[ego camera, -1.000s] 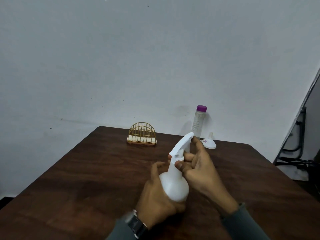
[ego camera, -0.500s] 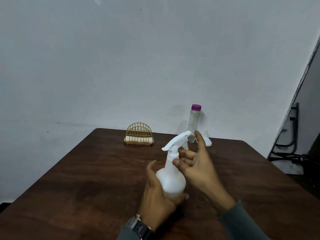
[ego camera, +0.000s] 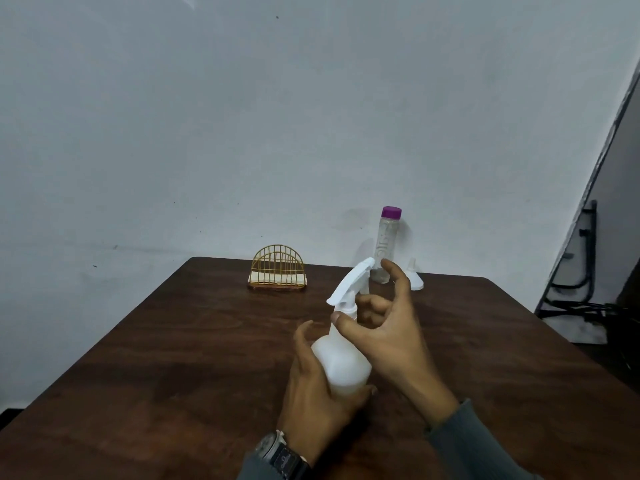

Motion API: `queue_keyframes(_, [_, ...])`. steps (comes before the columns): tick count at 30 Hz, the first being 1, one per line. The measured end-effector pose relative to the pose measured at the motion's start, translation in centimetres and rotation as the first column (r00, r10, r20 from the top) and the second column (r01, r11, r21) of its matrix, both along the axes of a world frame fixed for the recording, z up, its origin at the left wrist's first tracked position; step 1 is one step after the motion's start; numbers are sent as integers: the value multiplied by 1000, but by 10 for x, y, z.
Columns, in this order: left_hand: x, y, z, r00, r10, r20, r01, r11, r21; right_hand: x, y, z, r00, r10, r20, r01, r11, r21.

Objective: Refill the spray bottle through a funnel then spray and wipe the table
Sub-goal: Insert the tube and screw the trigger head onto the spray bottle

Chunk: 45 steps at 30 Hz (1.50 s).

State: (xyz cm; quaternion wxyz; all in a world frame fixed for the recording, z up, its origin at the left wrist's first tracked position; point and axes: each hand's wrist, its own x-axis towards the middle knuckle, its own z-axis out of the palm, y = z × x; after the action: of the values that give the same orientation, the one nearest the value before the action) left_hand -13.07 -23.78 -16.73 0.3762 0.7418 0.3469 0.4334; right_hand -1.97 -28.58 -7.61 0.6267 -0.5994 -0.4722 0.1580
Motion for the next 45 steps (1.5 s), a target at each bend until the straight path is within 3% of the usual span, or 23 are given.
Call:
queue_keyframes(9, [1, -3, 5, 999, 21, 30, -21, 1000, 14, -7, 13, -1, 999, -48, -10, 49, 997, 52])
queue_keyframes(14, [-6, -8, 15, 999, -24, 40, 23, 999, 26, 6, 6, 0, 981, 105, -161, -106, 994, 2])
queue_keyframes(18, [-10, -6, 23, 991, -101, 89, 94, 993, 71, 19, 0, 3, 947, 294, -131, -302, 952, -49])
queue_keyframes(27, [-32, 9, 24, 927, -360, -109, 369, 926, 83, 46, -7, 18, 837, 543, -70, -547, 827, -130])
queue_keyframes(30, [-35, 12, 25, 929, -350, -118, 354, 935, 18, 51, -11, 18, 793, 607, -56, -608, 784, -126])
queue_keyframes(39, [-13, -14, 12, 980, -187, -69, 194, 974, 118, 37, -11, 6, 886, 462, -38, -461, 887, 20])
queue_keyframes(42, [-6, -25, 6, 999, -41, -2, 41, 988, 147, 28, -9, 3, 920, 391, 21, -392, 920, 20])
queue_keyframes(45, [-8, -24, 6, 1000, -26, 18, 23, 987, 160, 19, -9, -2, 938, 341, 60, -341, 940, -5])
